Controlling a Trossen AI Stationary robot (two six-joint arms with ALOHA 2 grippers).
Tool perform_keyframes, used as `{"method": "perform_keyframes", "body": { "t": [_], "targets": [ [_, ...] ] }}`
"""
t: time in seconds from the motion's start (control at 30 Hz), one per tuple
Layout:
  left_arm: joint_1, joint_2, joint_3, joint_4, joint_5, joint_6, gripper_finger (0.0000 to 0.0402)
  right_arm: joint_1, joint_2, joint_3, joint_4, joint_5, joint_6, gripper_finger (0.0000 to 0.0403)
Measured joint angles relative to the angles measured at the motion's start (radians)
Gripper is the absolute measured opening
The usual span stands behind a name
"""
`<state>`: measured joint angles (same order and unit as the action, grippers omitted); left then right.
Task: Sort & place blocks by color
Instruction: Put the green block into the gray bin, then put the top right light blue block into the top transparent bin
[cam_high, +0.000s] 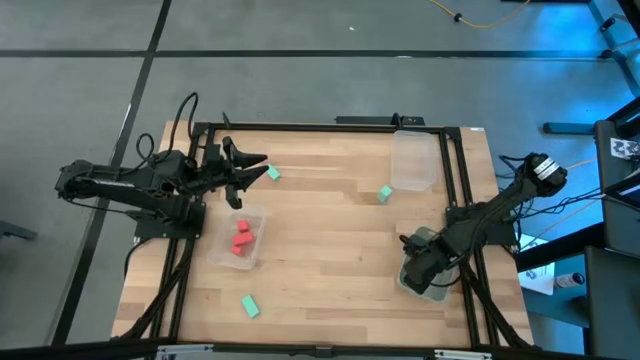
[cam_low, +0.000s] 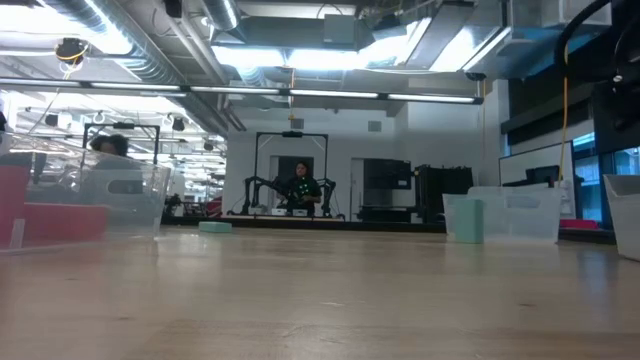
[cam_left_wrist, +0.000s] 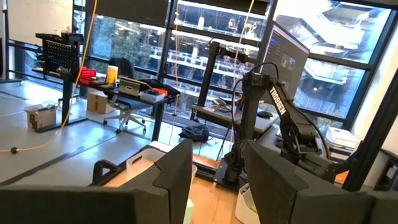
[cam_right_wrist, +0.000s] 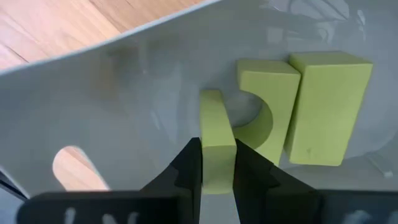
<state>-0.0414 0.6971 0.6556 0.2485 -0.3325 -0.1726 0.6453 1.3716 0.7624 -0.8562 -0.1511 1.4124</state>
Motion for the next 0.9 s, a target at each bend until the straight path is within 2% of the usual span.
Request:
{"method": "perform_keyframes", "body": {
  "t": [0.1, 0.37, 0.7, 0.9],
  "targets": [
    [0.0, 0.0, 0.0, 0.0, 0.0, 0.0, 0.0137, 0.0, 0.0, 0.0, 0.0, 0.0, -0.002, 0.0061],
    [0.0, 0.0, 0.0, 0.001, 0.0, 0.0, 0.0137, 0.0, 0.003, -0.003, -0.003, 0.004, -0.004, 0.015],
    [0.0, 0.0, 0.0, 0.001, 0.0, 0.0, 0.0137, 0.0, 0.002, 0.009, -0.008, 0.012, -0.007, 0.0197],
    [0.0, 0.0, 0.0, 0.001, 0.0, 0.0, 0.0137, 0.0, -0.014, 0.042, -0.046, 0.012, -0.01, 0.0239]
  ]
}}
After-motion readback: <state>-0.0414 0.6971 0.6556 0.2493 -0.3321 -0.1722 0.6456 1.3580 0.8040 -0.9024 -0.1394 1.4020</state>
